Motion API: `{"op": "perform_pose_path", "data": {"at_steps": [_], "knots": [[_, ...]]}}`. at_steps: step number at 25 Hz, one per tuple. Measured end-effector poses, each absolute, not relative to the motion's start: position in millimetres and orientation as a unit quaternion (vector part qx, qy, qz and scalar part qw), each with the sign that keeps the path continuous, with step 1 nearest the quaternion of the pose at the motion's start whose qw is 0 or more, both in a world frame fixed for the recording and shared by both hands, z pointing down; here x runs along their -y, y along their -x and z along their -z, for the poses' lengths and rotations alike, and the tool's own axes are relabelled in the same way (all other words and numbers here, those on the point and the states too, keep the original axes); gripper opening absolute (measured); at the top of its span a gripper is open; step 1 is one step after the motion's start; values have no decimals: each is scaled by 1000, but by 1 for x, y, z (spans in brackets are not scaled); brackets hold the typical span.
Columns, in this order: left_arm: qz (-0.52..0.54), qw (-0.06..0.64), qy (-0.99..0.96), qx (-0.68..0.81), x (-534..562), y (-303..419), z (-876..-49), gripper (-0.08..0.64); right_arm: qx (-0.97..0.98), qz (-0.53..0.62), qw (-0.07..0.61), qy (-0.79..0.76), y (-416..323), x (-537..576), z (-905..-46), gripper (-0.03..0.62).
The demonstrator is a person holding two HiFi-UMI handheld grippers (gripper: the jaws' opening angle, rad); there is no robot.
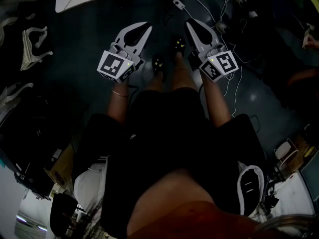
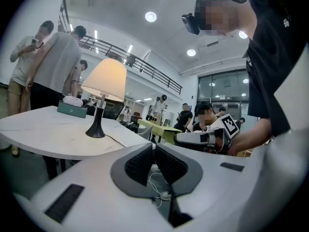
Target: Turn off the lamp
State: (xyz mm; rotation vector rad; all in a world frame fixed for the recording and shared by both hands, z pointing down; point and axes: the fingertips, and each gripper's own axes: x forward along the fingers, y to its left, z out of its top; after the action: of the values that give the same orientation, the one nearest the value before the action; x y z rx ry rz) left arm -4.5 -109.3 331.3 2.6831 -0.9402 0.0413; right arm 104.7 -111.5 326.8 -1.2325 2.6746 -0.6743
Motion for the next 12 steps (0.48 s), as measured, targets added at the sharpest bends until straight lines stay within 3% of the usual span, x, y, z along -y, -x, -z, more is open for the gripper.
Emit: {"op": "perform_pose_path", "data": {"at_steps": [12], "knots": [[-21, 140, -915, 377, 152, 3, -363, 9, -891, 226, 15, 393, -99, 177, -390, 57]]}}
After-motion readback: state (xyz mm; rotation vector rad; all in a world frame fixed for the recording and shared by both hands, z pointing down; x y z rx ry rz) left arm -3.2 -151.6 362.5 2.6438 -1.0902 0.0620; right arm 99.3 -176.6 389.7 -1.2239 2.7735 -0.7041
